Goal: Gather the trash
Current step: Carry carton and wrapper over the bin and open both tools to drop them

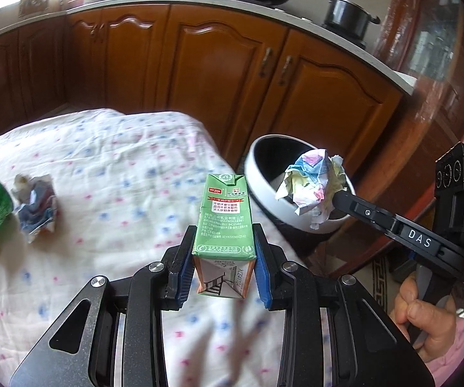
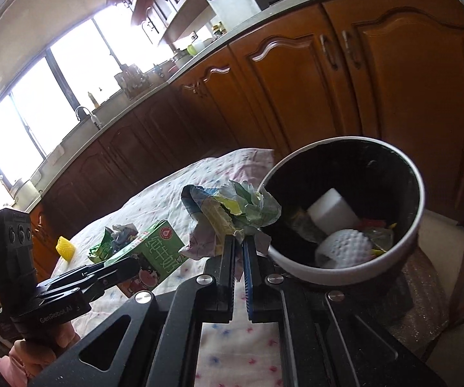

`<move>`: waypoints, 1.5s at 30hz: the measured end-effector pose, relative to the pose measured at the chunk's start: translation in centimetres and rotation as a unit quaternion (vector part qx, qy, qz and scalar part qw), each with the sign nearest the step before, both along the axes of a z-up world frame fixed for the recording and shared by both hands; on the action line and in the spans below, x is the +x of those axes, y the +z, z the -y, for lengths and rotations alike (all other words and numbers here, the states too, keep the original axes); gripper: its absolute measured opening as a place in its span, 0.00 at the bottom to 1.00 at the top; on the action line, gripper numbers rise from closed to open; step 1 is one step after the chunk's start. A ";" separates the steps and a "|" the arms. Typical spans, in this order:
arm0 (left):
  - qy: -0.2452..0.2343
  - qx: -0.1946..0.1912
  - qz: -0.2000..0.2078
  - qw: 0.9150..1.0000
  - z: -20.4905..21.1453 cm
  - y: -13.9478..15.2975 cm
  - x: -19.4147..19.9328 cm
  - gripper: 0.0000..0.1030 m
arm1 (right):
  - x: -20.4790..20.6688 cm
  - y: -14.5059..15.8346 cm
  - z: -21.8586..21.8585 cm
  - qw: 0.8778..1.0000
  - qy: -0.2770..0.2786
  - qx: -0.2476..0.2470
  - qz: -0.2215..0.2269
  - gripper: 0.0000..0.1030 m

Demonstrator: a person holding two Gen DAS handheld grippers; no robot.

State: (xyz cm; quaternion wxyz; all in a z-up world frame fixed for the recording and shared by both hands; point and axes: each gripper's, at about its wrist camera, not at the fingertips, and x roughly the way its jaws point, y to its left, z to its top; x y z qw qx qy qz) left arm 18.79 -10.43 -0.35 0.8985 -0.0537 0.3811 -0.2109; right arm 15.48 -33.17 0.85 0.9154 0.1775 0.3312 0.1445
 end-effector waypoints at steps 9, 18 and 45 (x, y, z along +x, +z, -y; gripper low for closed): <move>-0.023 0.005 0.011 1.000 3.3 1.2 0.4 0.30 | -0.9 0.2 2.6 0.999 -0.033 0.002 0.003 0.05; -0.045 0.011 0.018 0.999 6.3 1.9 1.4 0.30 | -0.7 0.2 5.0 0.998 -0.059 0.000 0.005 0.05; -0.073 0.039 0.002 0.997 12.5 0.6 6.5 0.30 | 4.1 -1.1 7.3 0.995 -0.079 -0.044 -0.041 0.05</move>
